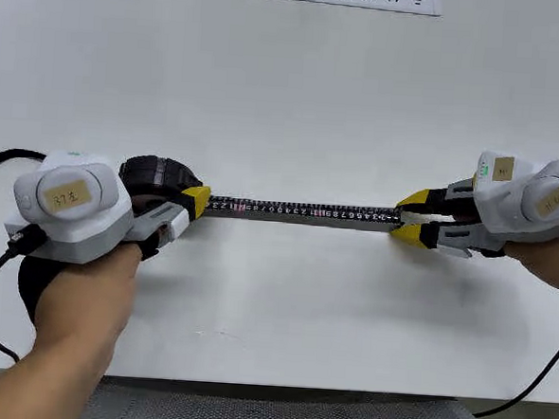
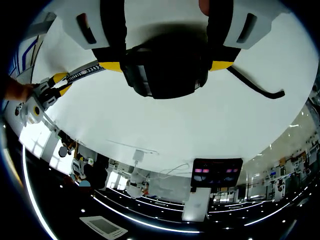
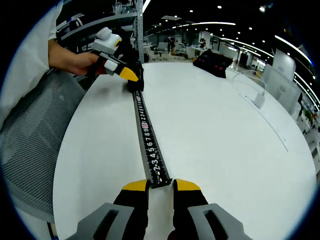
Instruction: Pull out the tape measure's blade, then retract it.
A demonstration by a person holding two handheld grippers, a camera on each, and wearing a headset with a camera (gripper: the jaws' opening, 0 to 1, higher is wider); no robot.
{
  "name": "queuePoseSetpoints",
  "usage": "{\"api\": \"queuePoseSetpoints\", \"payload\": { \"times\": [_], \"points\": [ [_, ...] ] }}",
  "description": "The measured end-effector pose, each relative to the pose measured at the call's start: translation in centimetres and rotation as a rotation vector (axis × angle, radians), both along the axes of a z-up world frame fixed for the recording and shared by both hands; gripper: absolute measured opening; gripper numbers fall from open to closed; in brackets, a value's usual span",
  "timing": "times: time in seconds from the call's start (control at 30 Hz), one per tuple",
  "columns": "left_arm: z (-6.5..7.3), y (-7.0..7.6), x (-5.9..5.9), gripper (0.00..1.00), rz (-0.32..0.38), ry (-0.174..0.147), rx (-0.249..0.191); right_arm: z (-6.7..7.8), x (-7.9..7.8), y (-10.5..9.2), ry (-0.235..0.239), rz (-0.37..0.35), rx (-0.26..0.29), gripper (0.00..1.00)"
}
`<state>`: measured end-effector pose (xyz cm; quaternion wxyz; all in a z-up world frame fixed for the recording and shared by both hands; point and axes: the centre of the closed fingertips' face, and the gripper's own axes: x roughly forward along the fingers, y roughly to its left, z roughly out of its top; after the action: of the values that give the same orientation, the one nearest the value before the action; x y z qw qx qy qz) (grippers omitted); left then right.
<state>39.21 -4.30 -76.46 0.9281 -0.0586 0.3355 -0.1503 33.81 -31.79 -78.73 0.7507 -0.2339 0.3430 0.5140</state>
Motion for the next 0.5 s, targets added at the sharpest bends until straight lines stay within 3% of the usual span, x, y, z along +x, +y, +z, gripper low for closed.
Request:
{"api": "queuePoseSetpoints", "payload": {
  "times": [0.5],
  "points": [
    [0.08, 0.01, -0.11, 0.6, -0.004, 0.004, 0.005, 0.13, -0.05, 0.34, -0.005, 0.048, -0.008, 0.11]
  ]
}}
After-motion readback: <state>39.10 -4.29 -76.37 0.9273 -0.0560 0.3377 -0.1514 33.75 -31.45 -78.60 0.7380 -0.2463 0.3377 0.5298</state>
